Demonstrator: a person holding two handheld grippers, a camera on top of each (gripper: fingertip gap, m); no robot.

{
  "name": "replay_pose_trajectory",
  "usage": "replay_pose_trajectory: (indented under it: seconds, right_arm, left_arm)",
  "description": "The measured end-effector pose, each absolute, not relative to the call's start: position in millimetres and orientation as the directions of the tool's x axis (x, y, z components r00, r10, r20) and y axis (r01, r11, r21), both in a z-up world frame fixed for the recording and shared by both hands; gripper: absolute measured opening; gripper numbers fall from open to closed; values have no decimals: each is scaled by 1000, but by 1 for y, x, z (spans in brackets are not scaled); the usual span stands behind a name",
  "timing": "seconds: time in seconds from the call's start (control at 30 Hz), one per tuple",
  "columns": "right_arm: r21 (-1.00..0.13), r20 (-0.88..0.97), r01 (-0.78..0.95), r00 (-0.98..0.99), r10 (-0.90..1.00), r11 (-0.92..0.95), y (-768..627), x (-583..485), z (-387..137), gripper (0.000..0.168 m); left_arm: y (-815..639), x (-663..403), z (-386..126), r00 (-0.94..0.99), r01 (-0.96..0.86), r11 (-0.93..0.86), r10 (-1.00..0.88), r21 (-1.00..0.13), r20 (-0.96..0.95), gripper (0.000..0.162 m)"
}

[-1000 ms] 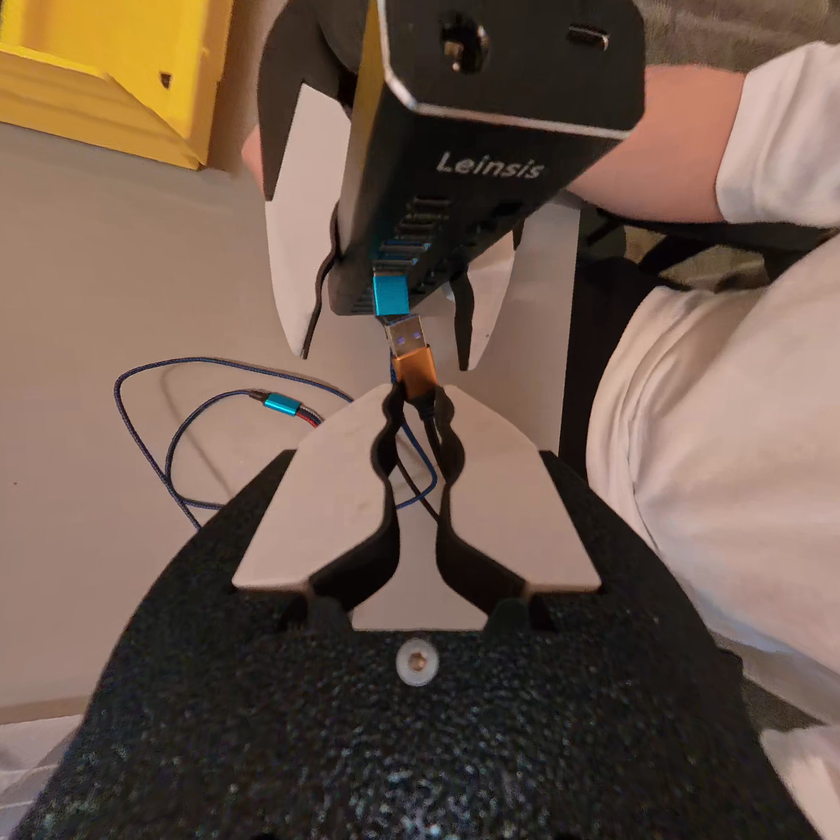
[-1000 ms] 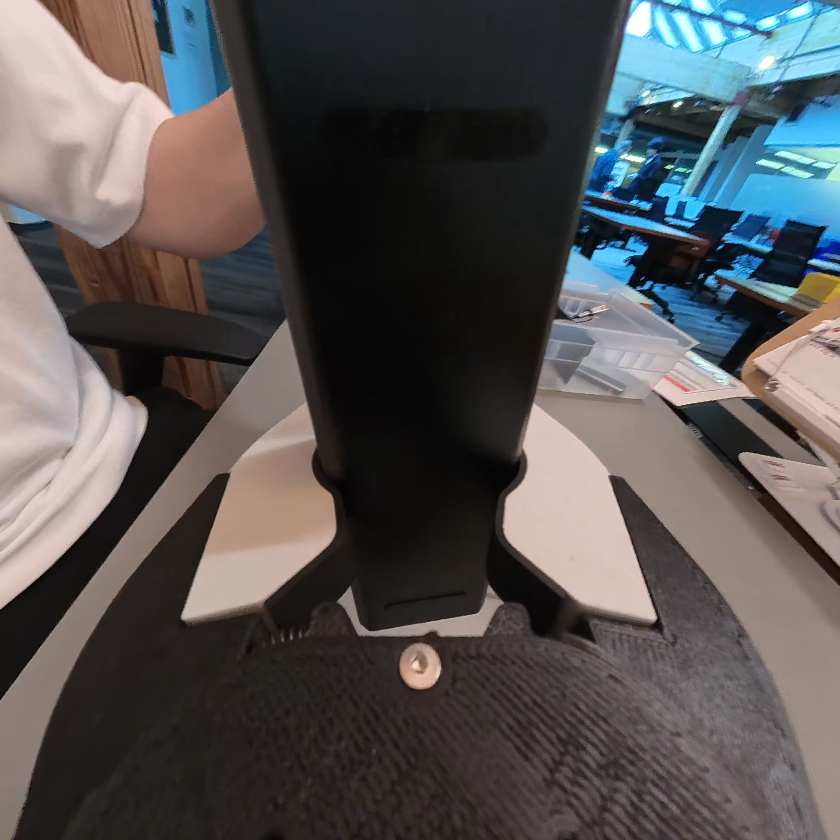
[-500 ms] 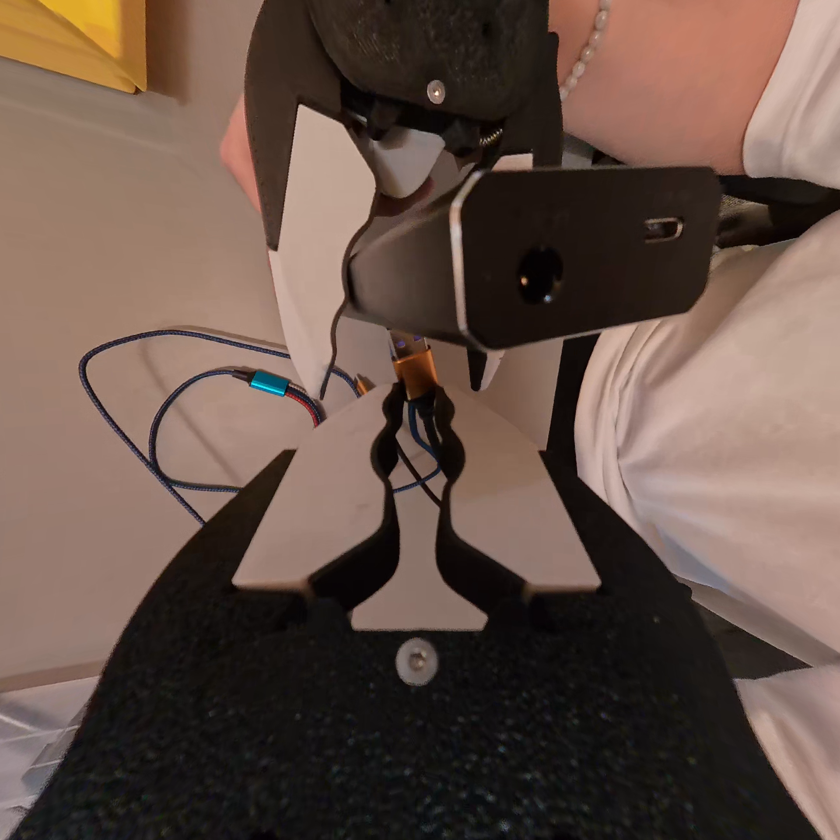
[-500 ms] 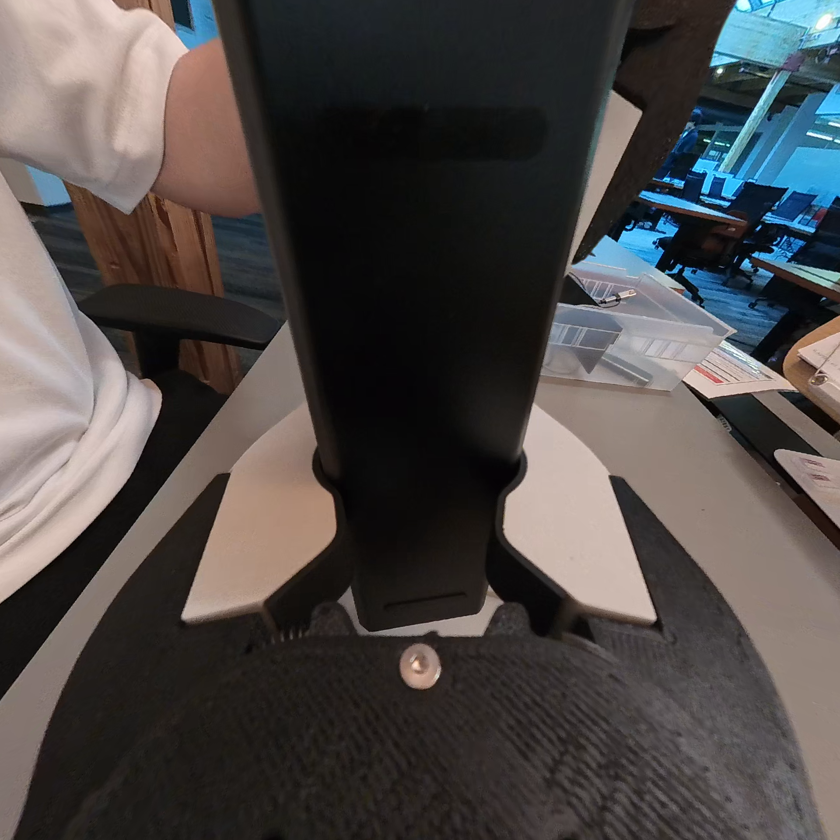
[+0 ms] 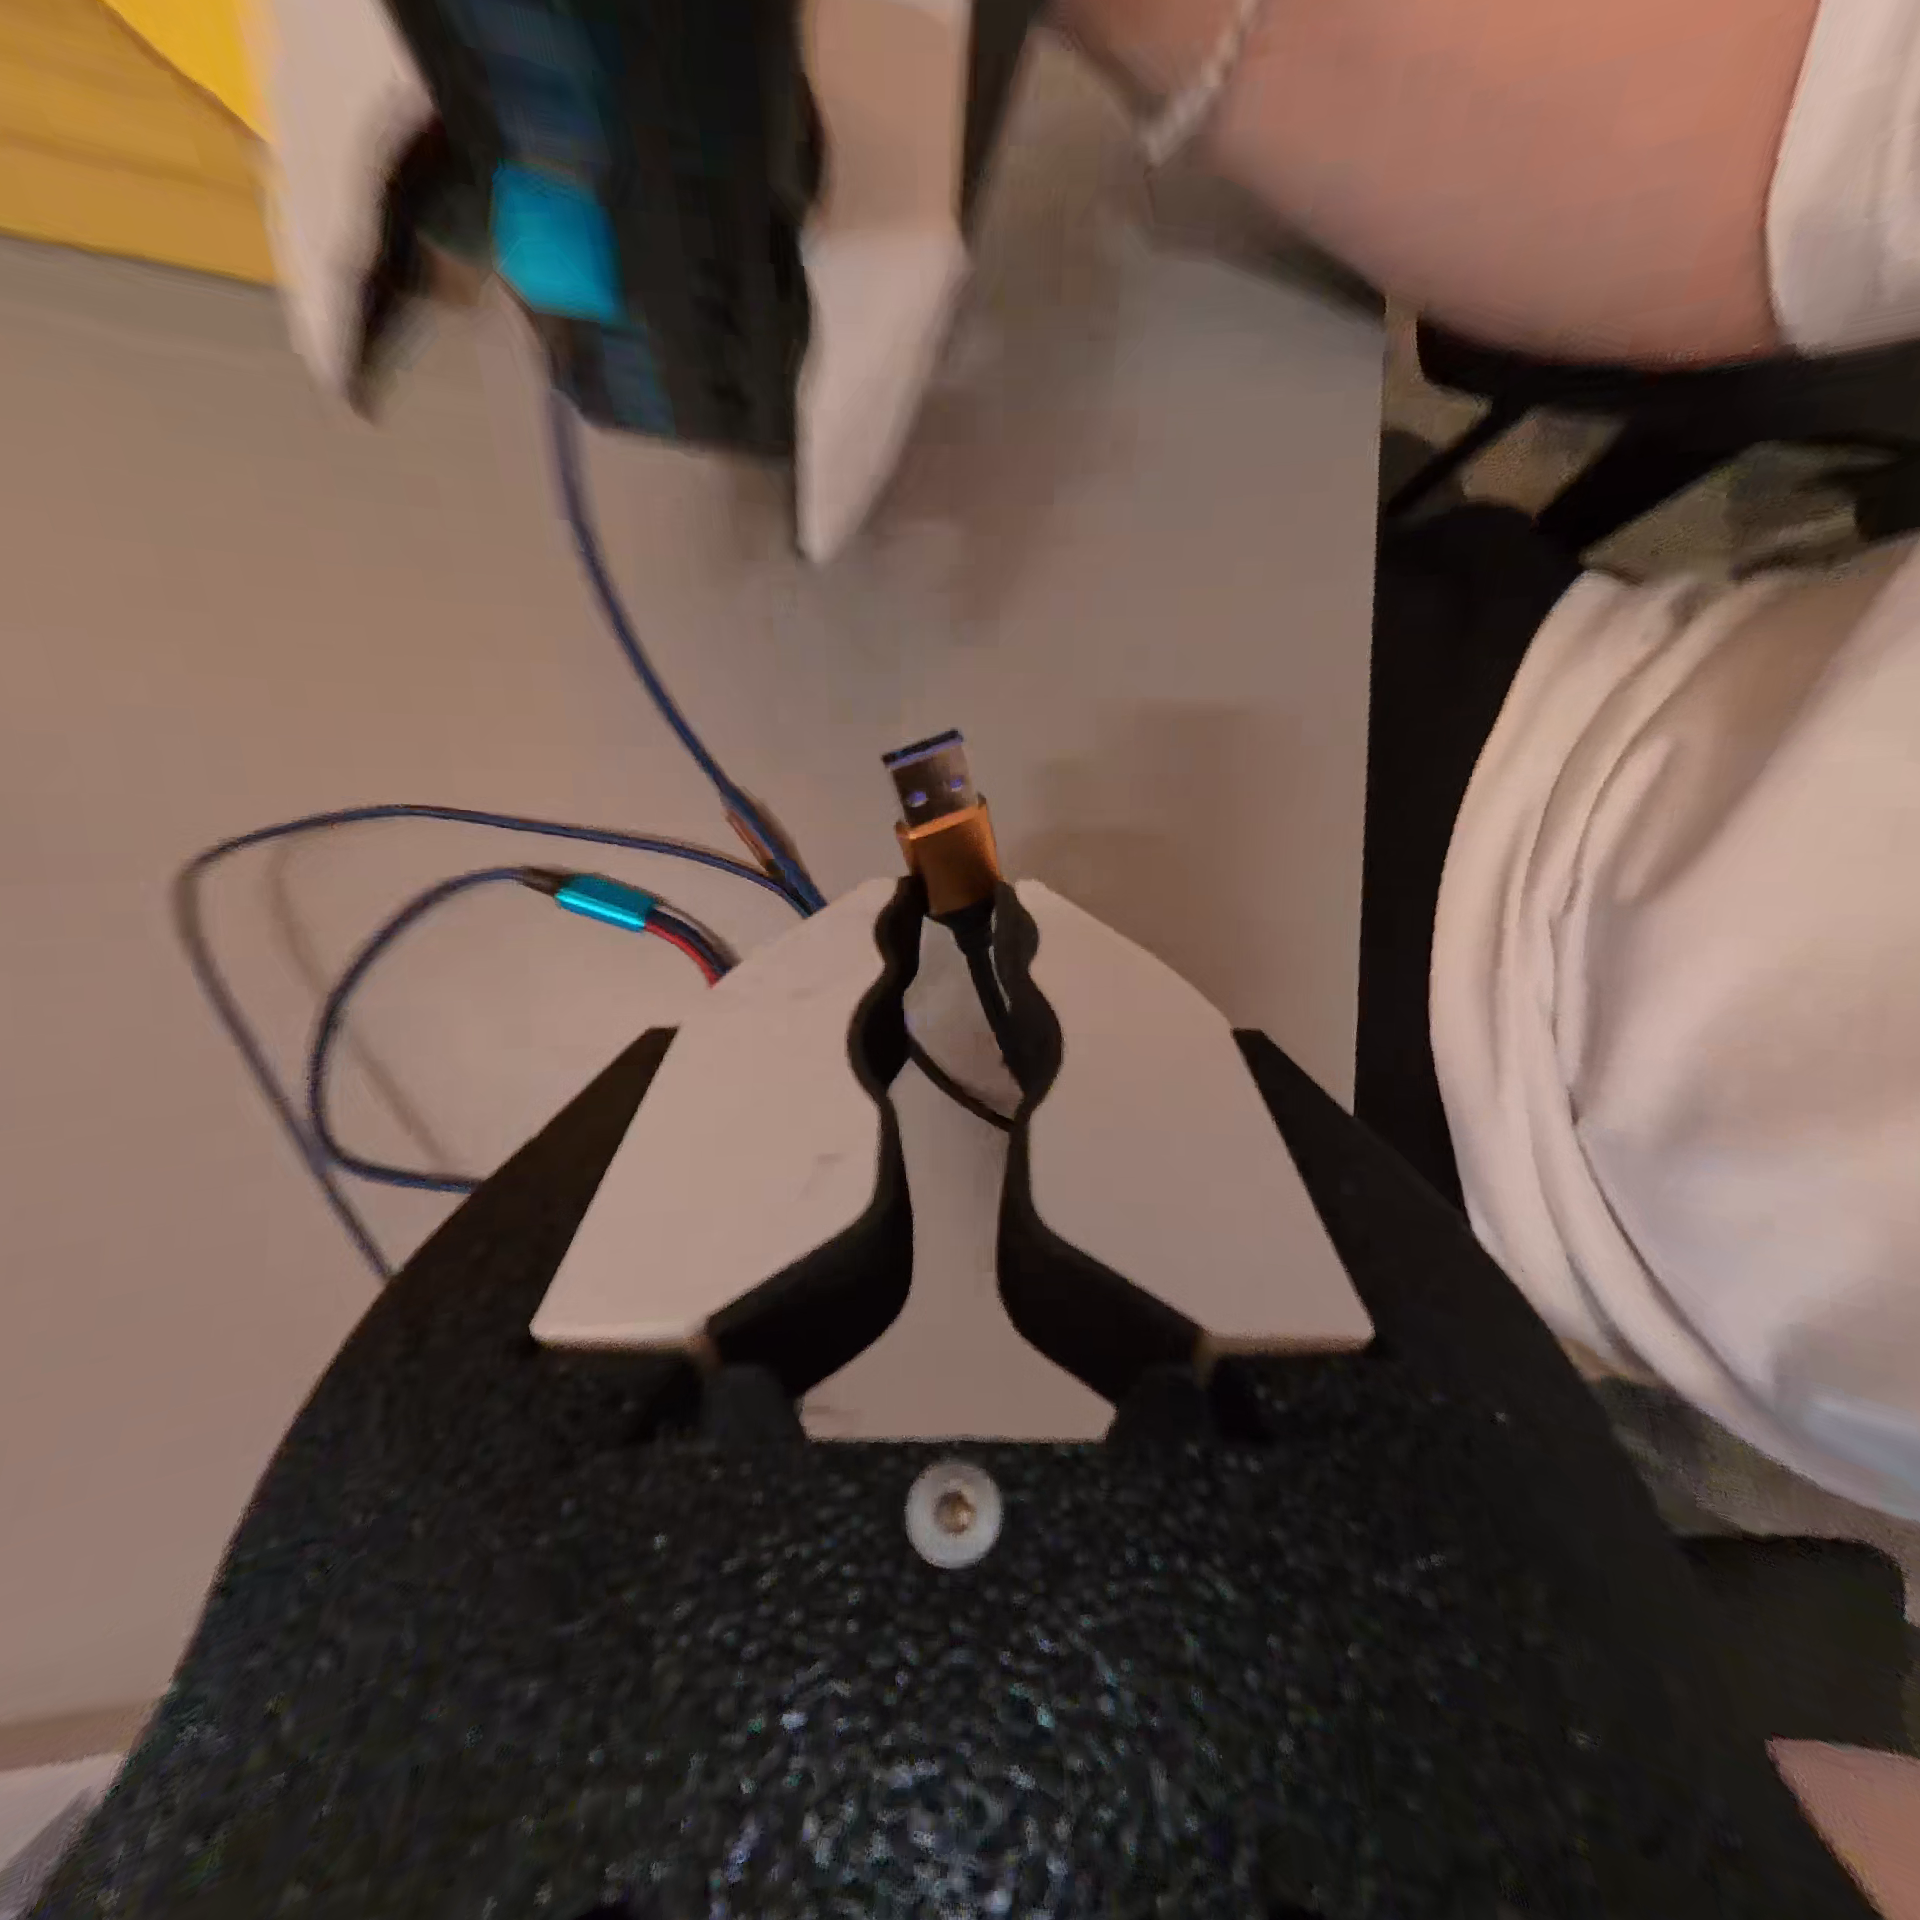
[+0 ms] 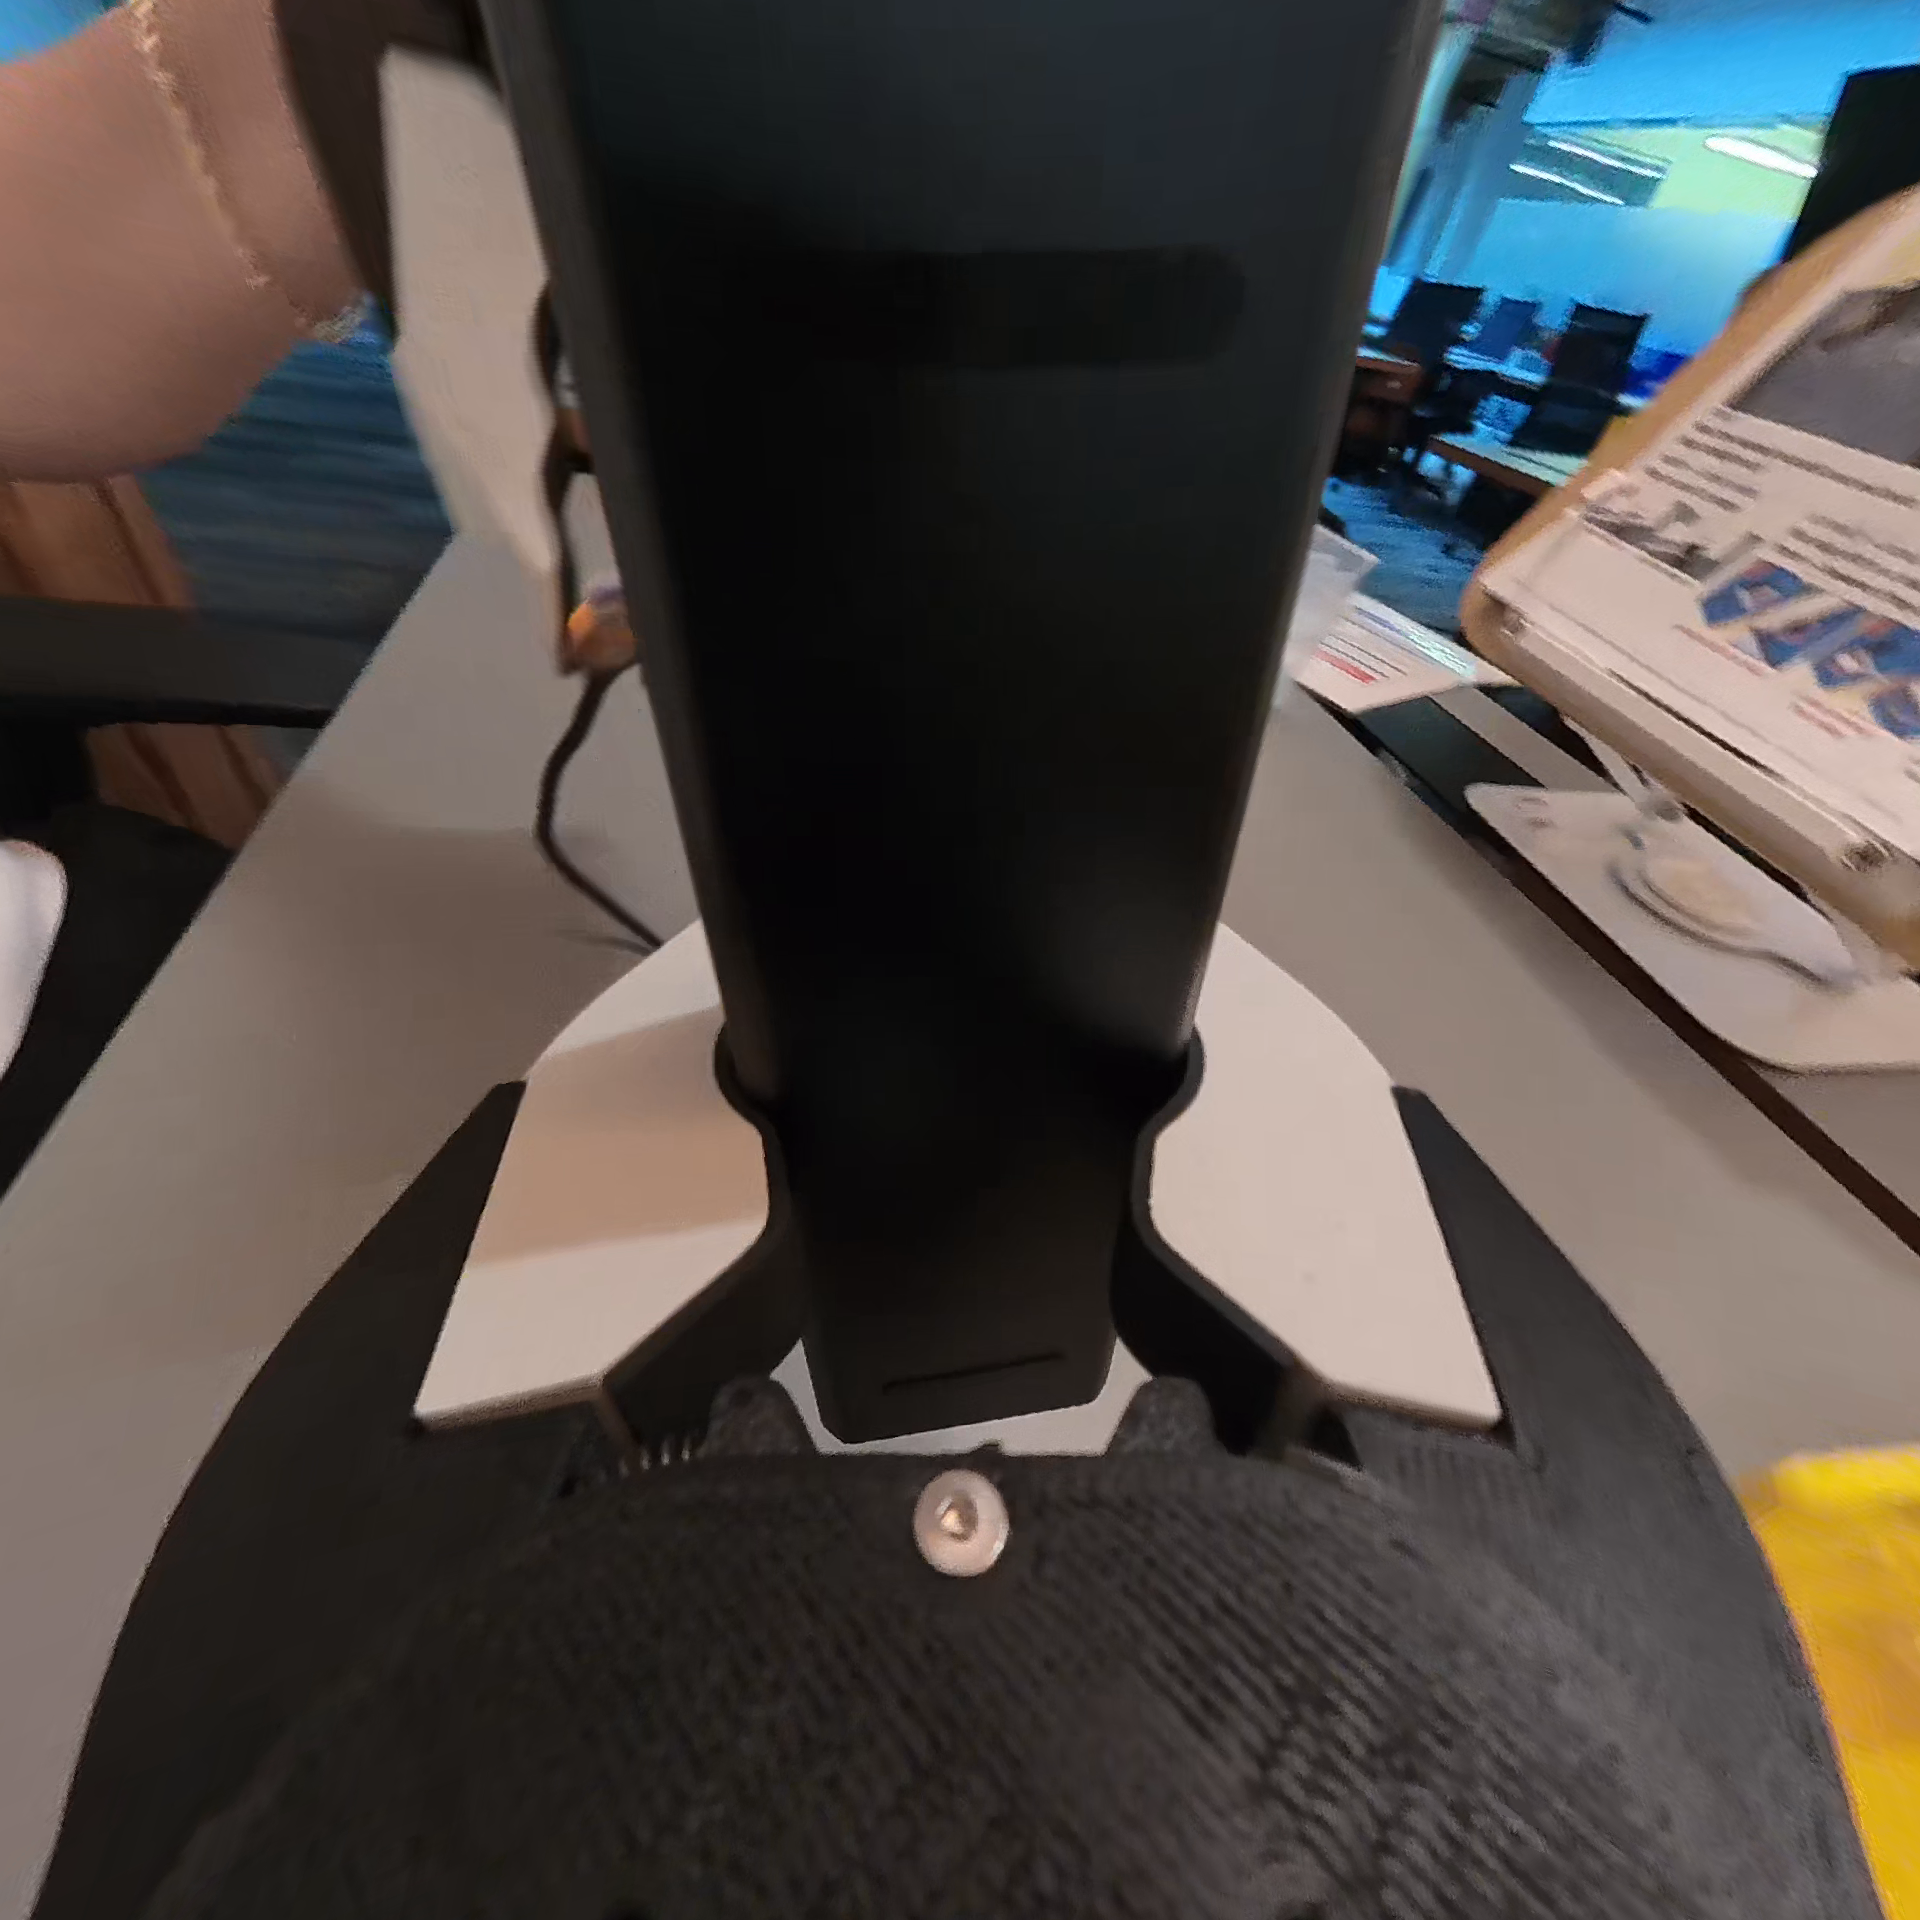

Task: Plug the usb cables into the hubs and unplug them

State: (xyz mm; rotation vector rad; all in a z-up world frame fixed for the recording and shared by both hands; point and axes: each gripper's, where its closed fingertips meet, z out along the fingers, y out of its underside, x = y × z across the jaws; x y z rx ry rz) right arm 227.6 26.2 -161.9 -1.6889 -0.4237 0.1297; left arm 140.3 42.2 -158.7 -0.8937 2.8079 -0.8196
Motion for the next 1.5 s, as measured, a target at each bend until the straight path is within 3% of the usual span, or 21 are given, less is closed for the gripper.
replay_pose_trajectory:
  seconds: [0.17,0.33,0.47,0.57,0.67,0.87,1.03,1.13,1.3,1.5]
  right_arm:
    - [-975,133,171,960,247,-140,18,258,-174,73]
    - [-972,142,181,961,238,-151,16,260,-176,73]
    - [-971,145,187,957,250,-152,18,258,-177,73]
    - [-971,143,186,956,256,-153,18,257,-178,74]
    - [-971,142,185,956,258,-152,18,257,-178,73]
    - [-973,141,183,953,269,-140,18,255,-176,73]
    - [-970,144,190,950,276,-149,18,253,-177,73]
    - [-971,146,192,948,281,-145,18,251,-175,73]
    - [-971,145,193,946,289,-144,18,250,-175,73]
    - [-971,146,195,942,303,-138,20,246,-174,73]
  left_arm:
    - [27,129,-231,-879,-461,720,-448,-519,160,13]
    - [9,134,-279,-935,-328,784,-351,-528,60,13]
    - [3,145,-284,-922,-240,782,-369,-576,-117,21]
    - [4,144,-283,-889,-256,762,-427,-595,-164,33]
    - [10,139,-279,-845,-274,747,-488,-606,-219,35]
    - [11,124,-275,-804,-209,761,-491,-614,-335,24]
    - [13,131,-284,-778,-249,764,-523,-595,-347,3]
    - [14,137,-285,-766,-246,776,-523,-580,-375,3]
    - [13,144,-285,-746,-323,729,-589,-603,-312,3]
    - [11,149,-287,-672,-566,459,-738,-684,61,3]
